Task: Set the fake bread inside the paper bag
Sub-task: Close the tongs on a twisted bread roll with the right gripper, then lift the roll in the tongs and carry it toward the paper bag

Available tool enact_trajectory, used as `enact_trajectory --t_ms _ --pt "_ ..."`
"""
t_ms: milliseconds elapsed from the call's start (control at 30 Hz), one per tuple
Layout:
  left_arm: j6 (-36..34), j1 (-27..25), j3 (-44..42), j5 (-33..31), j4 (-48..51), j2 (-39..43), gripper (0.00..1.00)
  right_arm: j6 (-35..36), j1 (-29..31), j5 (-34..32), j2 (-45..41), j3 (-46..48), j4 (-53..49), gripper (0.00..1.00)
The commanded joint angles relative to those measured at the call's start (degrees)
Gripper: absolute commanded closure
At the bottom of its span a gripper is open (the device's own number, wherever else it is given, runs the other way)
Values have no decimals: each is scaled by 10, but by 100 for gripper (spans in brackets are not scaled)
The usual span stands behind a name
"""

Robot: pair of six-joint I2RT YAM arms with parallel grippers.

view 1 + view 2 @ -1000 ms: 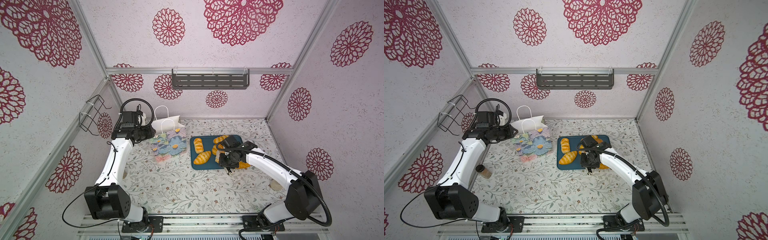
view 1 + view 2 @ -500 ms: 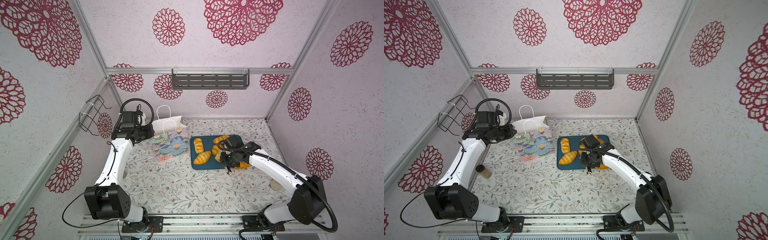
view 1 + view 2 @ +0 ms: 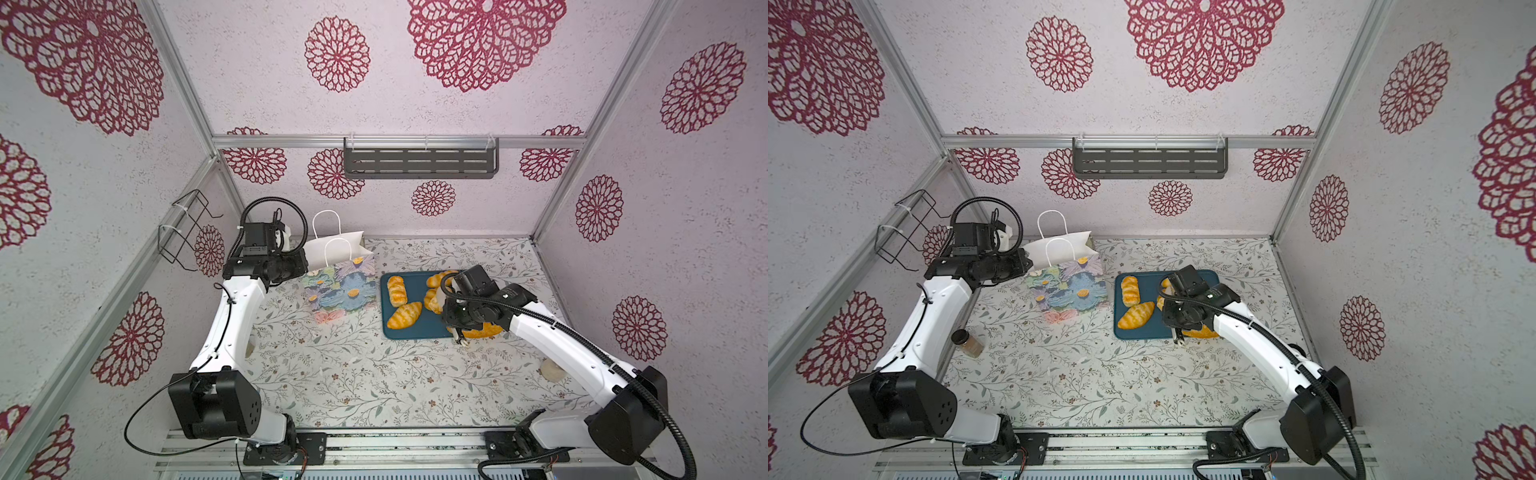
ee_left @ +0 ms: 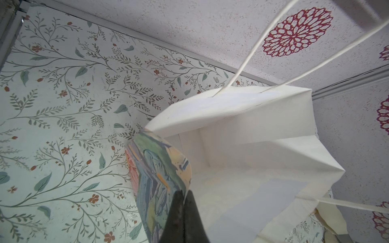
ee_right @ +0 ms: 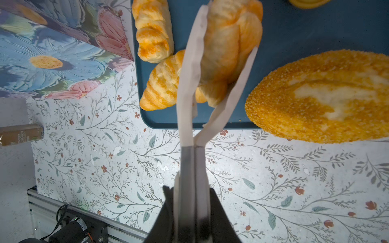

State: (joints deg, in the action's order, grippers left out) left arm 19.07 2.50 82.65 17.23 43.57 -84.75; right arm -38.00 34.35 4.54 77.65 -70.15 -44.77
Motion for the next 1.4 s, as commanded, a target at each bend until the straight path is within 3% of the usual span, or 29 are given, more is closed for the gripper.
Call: enact_trajectory --t_ms 0,633,1367 --pt "-10 -6 -5 -2 -2 9 100 18 3 -9 -23 -31 22 83" --pt "-8 -7 -8 -4 -5 10 100 56 3 36 -12 -89 78 90" --pt "-7 -12 -9 -4 -7 10 100 44 18 63 -24 -109 120 97"
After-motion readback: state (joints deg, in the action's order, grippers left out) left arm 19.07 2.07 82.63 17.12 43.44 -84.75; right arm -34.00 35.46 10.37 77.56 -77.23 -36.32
